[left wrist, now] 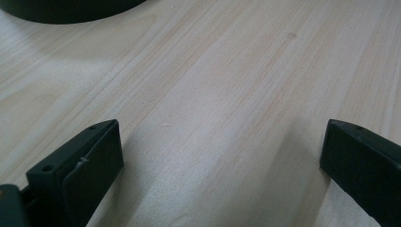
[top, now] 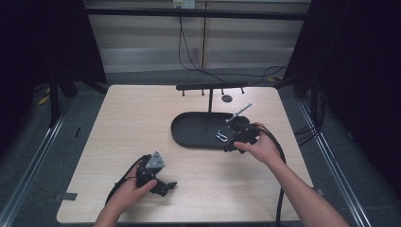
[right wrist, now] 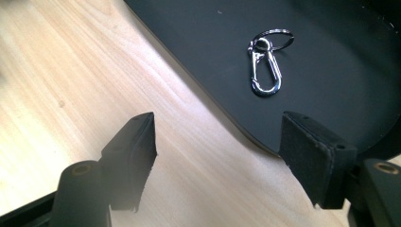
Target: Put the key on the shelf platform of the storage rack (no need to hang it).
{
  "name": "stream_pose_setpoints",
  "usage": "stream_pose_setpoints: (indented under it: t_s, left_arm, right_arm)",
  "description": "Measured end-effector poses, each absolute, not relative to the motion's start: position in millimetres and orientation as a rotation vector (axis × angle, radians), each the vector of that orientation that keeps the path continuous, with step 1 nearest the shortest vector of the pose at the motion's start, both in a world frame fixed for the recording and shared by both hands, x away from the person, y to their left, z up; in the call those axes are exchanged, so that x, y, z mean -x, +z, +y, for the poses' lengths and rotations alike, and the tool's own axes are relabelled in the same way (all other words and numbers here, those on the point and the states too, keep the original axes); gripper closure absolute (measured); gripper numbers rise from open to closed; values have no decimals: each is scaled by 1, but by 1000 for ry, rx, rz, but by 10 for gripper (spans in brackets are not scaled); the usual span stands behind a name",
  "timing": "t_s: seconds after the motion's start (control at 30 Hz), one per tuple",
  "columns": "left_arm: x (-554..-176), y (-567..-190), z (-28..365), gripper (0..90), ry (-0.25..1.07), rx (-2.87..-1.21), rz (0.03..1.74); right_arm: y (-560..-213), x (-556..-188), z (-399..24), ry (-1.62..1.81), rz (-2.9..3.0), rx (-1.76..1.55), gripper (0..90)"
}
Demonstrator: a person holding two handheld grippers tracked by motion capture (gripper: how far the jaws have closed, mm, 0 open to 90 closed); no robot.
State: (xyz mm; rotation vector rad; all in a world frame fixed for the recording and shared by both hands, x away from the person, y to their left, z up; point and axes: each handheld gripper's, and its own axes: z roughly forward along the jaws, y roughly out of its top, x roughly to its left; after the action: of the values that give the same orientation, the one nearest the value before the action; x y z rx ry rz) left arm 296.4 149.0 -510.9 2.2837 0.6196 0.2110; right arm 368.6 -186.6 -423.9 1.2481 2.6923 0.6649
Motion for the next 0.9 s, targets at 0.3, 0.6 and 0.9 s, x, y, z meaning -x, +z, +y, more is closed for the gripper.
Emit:
stream_pose_setpoints:
  t_s: [0.3,0.6,0.9]
  left_arm:
    - [-296,-511,149,0,211,-2283,619]
    - [-296,-511,149,0,211,-2284,619]
    - [-296,-511,149,0,213,-2284,621]
  right_arm:
    - [-423,-362,-195,674,2678,-1258,282]
    - [-423,-352,-207,669,2668,-1265,282]
    - [-428,-338,-217,659,2666,-1265,281]
